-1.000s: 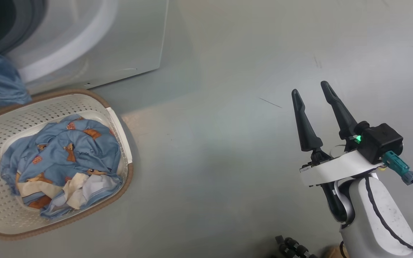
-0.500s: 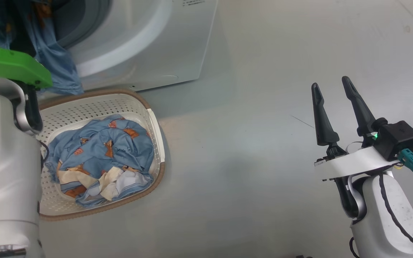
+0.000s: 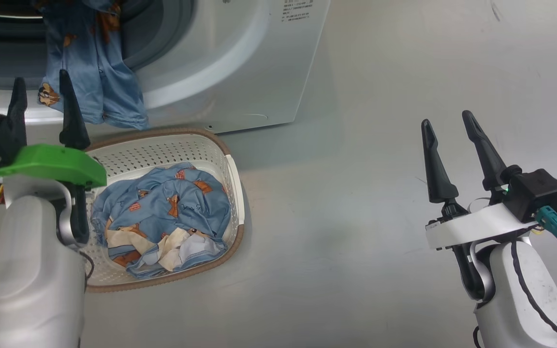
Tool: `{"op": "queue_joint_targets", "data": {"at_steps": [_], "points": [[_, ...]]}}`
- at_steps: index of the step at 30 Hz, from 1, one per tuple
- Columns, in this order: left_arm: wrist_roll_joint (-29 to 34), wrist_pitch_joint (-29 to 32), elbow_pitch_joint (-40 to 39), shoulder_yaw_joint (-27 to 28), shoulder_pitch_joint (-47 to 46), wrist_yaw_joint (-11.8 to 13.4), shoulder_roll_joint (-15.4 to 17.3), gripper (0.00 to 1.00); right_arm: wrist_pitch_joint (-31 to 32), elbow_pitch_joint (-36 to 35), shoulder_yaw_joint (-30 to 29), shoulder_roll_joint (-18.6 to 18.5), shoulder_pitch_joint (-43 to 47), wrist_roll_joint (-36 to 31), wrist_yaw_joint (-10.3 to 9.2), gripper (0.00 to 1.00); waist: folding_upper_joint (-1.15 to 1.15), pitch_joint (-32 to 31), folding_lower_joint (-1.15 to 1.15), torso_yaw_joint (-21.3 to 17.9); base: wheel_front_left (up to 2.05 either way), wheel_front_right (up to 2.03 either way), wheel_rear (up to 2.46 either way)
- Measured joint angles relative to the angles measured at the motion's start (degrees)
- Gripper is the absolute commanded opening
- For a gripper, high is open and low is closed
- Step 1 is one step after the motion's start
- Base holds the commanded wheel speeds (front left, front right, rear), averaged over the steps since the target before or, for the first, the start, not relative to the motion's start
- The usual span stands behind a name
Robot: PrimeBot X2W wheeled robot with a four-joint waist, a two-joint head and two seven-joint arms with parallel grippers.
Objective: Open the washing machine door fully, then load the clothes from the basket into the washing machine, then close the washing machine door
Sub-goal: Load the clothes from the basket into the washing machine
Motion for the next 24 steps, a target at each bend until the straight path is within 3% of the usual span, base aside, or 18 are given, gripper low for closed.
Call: {"op": "queue_joint_targets", "data": {"at_steps": [24], "points": [[-1.7,0.0,-16.0,0.8,22.9,1.1,-1.2,1.0,0.0,0.0,-1.4,0.0,2.8,-1.3,0.03,1.0,0.0,-3.4,0.0,1.5,0.0,0.0,0.0]]}}
